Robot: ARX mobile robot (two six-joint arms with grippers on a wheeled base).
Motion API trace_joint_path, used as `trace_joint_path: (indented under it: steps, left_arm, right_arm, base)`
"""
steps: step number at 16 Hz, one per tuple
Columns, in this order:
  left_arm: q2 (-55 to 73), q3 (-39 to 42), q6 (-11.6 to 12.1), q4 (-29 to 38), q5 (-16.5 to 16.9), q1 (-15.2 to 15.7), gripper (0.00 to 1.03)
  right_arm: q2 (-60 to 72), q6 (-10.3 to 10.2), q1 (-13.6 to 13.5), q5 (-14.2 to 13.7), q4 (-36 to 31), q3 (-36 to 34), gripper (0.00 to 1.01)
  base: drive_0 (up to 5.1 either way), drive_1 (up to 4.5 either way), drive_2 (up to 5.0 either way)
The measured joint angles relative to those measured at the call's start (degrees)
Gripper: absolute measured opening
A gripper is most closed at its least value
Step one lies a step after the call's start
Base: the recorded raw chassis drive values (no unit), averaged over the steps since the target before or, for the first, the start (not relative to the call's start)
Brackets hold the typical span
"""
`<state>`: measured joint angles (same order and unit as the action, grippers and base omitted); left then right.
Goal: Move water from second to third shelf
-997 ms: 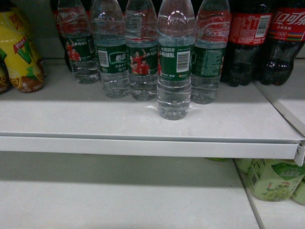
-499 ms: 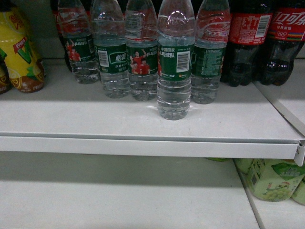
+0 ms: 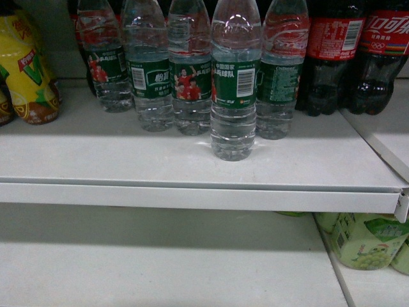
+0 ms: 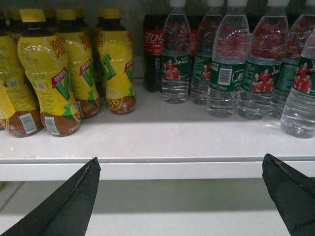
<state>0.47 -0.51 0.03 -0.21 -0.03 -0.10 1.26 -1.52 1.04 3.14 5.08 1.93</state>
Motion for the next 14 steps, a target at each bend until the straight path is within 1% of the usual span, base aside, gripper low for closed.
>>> trace_joint_path:
  steps: [1,2,3,6,8,10,11,12,14]
  left_arm:
    - [0.00,0.00,0.00,0.04,0.11,0.00,0.98]
    - [0.00,0.00,0.00,0.02,-0.02,0.00,0.98]
    - [0.00,0.00,0.00,0.02,0.02,0.00,0.98]
    - [0.00,0.00,0.00,0.02,0.00,0.00,0.98]
    - [0.00,0.00,0.00,0.00,0.00,0.00,0.98]
    - [0.00,0.00,0.00,0.02,0.02,0.00,0.98]
    - [0.00,0.00,0.00,0.00,0.02,0.00,0.98]
    - [0.00,0.00,0.00,0.00,0.00,0.00,0.98]
    - [0.00,0.00,0.00,0.00,0.02,0.00,0.98]
  right_arm:
    - [4.96,-2.40,2.51,4.37,2.89,1.84,0.98]
    - [8.55,-3.78,4.37,6.62,1.55,2.95,0.98]
    - [10.75,-4.52,5.95,8.46,-0.81,4.17,0.98]
    - [19.12,-4.44,10.25,13.27,-9.25,10.10,0.98]
    - [26.34,-3.96,11.50,14.84,-14.75,13.79,0.98]
    - [33.81,-3.17,10.91,14.82,-19.71,18.01,0.98]
    - [36.98,-3.04,10.08,14.32,-21.77,20.00,0.98]
    - [39.60,-2.73,8.72,13.35,-23.06,21.64,0.98]
    - [43.71,-1.55,4.00,11.54,-25.57,22.64,0.98]
  base:
    - [0.0,0.00,0.0]
    - [0.0,0.00,0.0]
    - [0.0,0.00,0.0]
    - [0.0,0.00,0.0]
    - [0.0,0.00,0.0]
    - [0.0,0.00,0.0]
    - [0.0,0.00,0.0]
    - [0.0,0.00,0.0]
    - [0.0,0.00,0.0]
